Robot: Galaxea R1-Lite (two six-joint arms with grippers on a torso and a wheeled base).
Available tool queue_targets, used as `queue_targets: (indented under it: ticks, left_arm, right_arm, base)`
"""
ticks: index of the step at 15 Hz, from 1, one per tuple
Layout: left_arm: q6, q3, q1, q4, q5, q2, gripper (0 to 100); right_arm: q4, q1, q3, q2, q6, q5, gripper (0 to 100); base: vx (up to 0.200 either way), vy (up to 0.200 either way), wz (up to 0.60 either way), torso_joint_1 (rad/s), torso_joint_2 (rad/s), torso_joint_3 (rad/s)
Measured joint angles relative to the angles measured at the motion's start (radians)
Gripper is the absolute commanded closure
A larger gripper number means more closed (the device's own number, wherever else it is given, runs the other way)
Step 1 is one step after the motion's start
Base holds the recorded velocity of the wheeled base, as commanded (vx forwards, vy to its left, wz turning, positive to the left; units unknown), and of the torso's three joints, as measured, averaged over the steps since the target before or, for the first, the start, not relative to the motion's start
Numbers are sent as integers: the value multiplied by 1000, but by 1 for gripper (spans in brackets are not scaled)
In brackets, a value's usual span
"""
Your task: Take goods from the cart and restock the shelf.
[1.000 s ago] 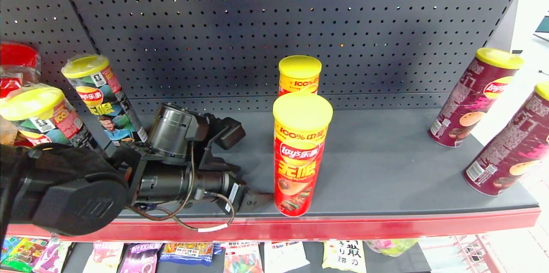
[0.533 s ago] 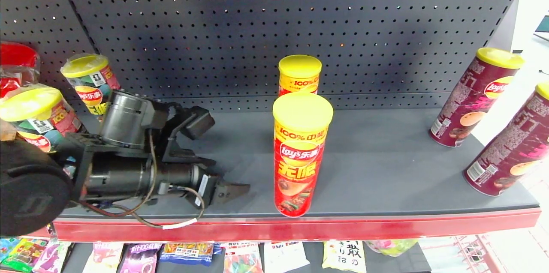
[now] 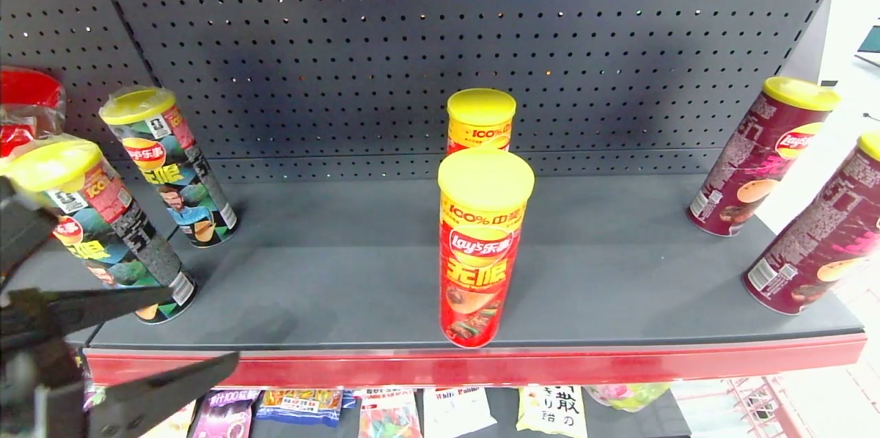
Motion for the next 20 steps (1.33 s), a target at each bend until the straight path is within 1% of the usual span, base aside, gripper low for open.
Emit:
queue_targets:
  ticks: [2, 3, 4, 5, 6, 7, 8, 9, 10, 11, 12, 13, 14, 15, 16, 17, 18, 20]
  left_arm:
    - [-15, 71, 51, 147, 90, -235, 0]
    - [-31, 103, 99, 230, 132, -340, 0]
    - [-47, 131, 173, 304, 166, -432, 0]
    - [-59, 159, 269, 360, 191, -510, 0]
    - [-66, 181, 358, 388, 203, -562, 0]
    - [-70, 214, 464, 403, 202, -611, 0]
    - [-73, 260, 554, 391, 175, -661, 0]
    - [-70, 314, 604, 336, 131, -708, 0]
    - [-64, 388, 630, 191, 88, -755, 0]
    - [-41, 456, 639, 16, 47, -790, 0]
    - [-2, 517, 639, -54, 23, -813, 0]
    - [36, 573, 637, -113, 35, -834, 0]
    - [31, 604, 635, -131, 99, -847, 0]
    - [19, 619, 633, -144, 130, -856, 0]
    - [14, 630, 633, -144, 89, -862, 0]
    - [-6, 635, 633, -146, -9, -866, 0]
    - [-36, 637, 632, -147, -77, -869, 0]
    - [-46, 640, 632, -149, -87, -872, 0]
  right_arm:
    - [0, -1, 0, 0, 0, 0, 0]
    - [0, -1, 0, 0, 0, 0, 0]
    - [0, -1, 0, 0, -1, 0, 0]
    - [0, -1, 0, 0, -1, 0, 0]
    - [0, -1, 0, 0, -1, 0, 0]
    - [0, -1, 0, 0, 0, 0, 0]
    - [0, -1, 0, 0, 0, 0, 0]
    - [0, -1, 0, 0, 0, 0, 0]
    - [0, -1, 0, 0, 1, 0, 0]
    - [0, -1, 0, 0, 1, -1, 0]
    - [0, -1, 0, 0, 2, -2, 0]
    - [0, -1, 0, 0, 3, -3, 0]
    - [0, -1, 0, 0, 3, -2, 0]
    - [0, -1, 0, 0, 3, -3, 0]
    - [0, -1, 0, 0, 3, -3, 0]
    - [0, 0, 0, 0, 3, -3, 0]
    - [0, 0, 0, 0, 4, -3, 0]
    - [0, -1, 0, 0, 4, -2, 0]
  base:
    - [0, 0, 0, 0, 0, 0]
    - [0, 0, 0, 0, 0, 0]
    - [0, 0, 0, 0, 0, 0]
    - [0, 0, 0, 0, 0, 0]
    - [0, 0, 0, 0, 0, 0]
    - [0, 0, 0, 0, 0, 0]
    - [0, 0, 0, 0, 0, 0]
    - [0, 0, 0, 0, 0, 0]
    - [0, 0, 0, 0, 0, 0]
    - [0, 0, 0, 0, 0, 0]
    - [0, 0, 0, 0, 0, 0]
    - [0, 0, 0, 0, 0, 0]
    - [0, 0, 0, 0, 0, 0]
    - [0, 0, 0, 0, 0, 0]
    - [0, 0, 0, 0, 0, 0]
    - [0, 0, 0, 0, 0, 0]
    - [0, 0, 0, 0, 0, 0]
    - [0, 0, 0, 0, 0, 0]
